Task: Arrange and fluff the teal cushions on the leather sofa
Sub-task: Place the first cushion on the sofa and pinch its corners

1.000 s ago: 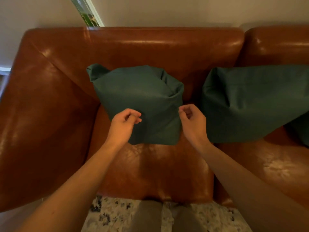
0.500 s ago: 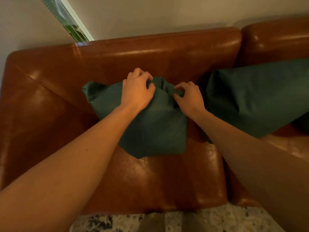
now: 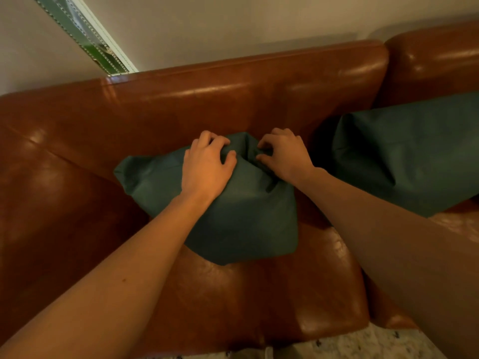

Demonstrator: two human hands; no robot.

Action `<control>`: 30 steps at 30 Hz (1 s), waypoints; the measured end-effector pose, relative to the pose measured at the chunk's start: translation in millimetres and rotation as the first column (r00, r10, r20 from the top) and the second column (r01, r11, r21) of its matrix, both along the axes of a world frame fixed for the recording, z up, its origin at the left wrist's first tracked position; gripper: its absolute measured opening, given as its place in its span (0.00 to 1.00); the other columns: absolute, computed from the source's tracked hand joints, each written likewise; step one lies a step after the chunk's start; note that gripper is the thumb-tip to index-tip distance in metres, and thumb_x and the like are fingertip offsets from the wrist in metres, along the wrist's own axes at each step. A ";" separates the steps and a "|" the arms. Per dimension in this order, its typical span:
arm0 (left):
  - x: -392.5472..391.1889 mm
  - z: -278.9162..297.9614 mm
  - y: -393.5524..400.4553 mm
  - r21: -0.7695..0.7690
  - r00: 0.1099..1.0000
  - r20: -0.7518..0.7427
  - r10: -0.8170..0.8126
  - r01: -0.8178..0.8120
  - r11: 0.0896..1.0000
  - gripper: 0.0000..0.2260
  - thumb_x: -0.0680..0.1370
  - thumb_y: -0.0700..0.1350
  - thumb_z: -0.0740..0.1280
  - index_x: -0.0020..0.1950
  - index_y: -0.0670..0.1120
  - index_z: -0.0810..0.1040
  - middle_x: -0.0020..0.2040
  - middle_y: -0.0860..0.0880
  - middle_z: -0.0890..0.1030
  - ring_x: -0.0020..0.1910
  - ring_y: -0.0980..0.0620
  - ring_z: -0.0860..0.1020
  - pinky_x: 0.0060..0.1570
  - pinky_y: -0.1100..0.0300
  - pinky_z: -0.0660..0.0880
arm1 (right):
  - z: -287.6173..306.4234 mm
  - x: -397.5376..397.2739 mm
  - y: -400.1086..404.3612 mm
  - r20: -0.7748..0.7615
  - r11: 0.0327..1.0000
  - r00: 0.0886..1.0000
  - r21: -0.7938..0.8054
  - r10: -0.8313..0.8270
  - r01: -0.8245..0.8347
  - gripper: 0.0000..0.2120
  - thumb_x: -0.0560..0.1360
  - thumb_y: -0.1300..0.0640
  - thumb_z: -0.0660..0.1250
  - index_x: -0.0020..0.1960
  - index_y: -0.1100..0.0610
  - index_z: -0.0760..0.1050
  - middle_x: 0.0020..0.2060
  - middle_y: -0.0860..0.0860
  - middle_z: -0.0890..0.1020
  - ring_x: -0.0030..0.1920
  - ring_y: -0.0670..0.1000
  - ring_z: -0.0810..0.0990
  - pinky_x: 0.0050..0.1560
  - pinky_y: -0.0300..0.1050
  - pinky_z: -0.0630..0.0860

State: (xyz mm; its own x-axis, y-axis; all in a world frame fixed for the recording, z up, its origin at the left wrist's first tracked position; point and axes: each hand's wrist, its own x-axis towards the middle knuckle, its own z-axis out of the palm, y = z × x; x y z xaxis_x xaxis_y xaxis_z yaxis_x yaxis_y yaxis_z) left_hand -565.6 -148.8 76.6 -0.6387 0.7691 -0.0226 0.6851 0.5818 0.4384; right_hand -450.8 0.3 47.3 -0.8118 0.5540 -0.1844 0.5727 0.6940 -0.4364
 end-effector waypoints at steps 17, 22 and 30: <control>0.9 0.9 -17.2 0.065 0.999 0.045 0.031 -0.034 0.997 0.13 0.78 0.50 0.64 0.59 0.46 0.77 0.55 0.49 0.74 0.56 0.49 0.74 0.57 0.48 0.72 | -5.1 10.4 11.5 -0.102 0.700 0.812 -0.576 -0.574 0.423 0.05 0.78 0.54 0.68 0.47 0.53 0.82 0.45 0.47 0.82 0.48 0.48 0.80 0.55 0.49 0.79; 6.3 8.1 -5.4 0.049 0.993 0.078 0.091 -0.095 0.994 0.12 0.78 0.51 0.65 0.57 0.47 0.78 0.54 0.50 0.74 0.56 0.49 0.70 0.58 0.50 0.71 | -1.6 10.4 15.3 0.065 0.372 0.667 -0.788 -0.742 0.491 0.05 0.77 0.56 0.69 0.43 0.55 0.81 0.47 0.53 0.82 0.51 0.54 0.81 0.58 0.52 0.79; 1.5 27.4 48.2 -0.363 0.975 -0.014 -0.224 0.204 0.909 0.14 0.75 0.54 0.68 0.58 0.51 0.77 0.58 0.48 0.74 0.62 0.44 0.69 0.56 0.49 0.65 | -1.0 16.9 16.0 -0.019 0.617 0.805 -0.653 -0.593 0.440 0.07 0.78 0.54 0.67 0.48 0.56 0.82 0.42 0.48 0.82 0.45 0.46 0.80 0.49 0.43 0.79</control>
State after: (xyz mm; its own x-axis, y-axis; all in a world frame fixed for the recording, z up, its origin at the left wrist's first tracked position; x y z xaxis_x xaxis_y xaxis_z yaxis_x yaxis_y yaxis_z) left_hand -564.1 -100.6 104.0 -0.4680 0.8344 -0.2910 0.8274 0.5294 0.1875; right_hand -434.0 16.3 46.3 -0.4832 0.7283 -0.4859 0.5920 -0.1371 -0.7942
